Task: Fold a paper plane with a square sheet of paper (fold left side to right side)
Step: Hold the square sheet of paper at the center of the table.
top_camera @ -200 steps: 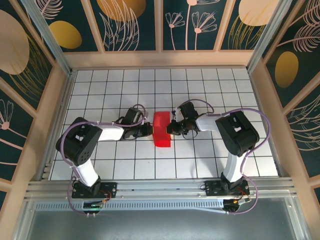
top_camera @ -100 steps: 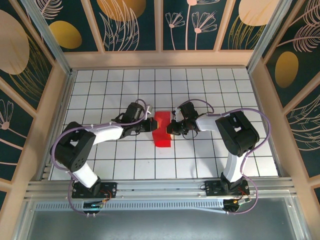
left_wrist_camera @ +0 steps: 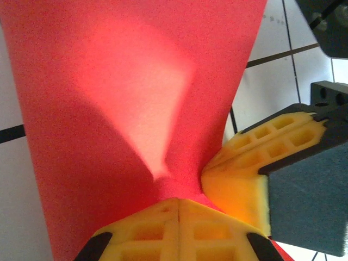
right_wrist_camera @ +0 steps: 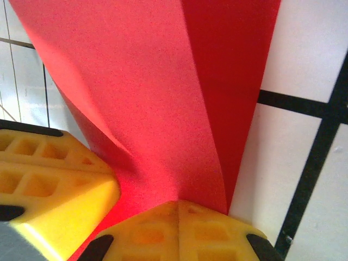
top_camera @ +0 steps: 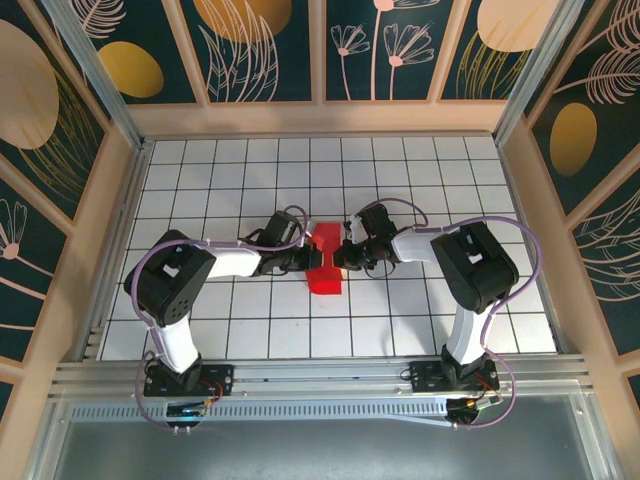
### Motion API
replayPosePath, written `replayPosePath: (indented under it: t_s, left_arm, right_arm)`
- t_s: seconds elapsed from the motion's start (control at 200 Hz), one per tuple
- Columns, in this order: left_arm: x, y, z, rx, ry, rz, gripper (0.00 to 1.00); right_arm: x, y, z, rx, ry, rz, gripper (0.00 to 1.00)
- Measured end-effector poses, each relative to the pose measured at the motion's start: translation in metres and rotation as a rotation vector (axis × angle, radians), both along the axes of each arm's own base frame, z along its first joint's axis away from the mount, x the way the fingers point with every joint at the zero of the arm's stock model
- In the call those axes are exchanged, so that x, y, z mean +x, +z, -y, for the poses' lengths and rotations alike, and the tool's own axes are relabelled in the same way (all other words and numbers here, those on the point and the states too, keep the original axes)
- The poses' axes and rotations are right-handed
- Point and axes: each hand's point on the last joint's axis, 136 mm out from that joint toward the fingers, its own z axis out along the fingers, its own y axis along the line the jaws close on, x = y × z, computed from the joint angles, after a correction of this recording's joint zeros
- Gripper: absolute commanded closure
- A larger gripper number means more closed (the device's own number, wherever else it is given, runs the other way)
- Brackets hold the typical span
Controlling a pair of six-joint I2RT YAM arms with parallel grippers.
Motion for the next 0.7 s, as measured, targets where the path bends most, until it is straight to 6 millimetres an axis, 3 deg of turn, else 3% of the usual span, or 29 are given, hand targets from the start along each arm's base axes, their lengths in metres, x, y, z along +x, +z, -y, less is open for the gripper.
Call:
replayPosePath:
  t_s: [0.17,0.701]
  left_arm:
    - [-0.002,-0.010,-0.001,0.013,-0.001,-0.019,0.96]
    - [-0.001,-0.010,-0.002,0.017,-0.004,-0.012,0.96]
  right_arm:
    - [-0.001,0.000,-0.002,-0.003,0.004,0.003,1.00]
    - [0.000,0.001,-0.002,-0.002,0.004,0.004,1.00]
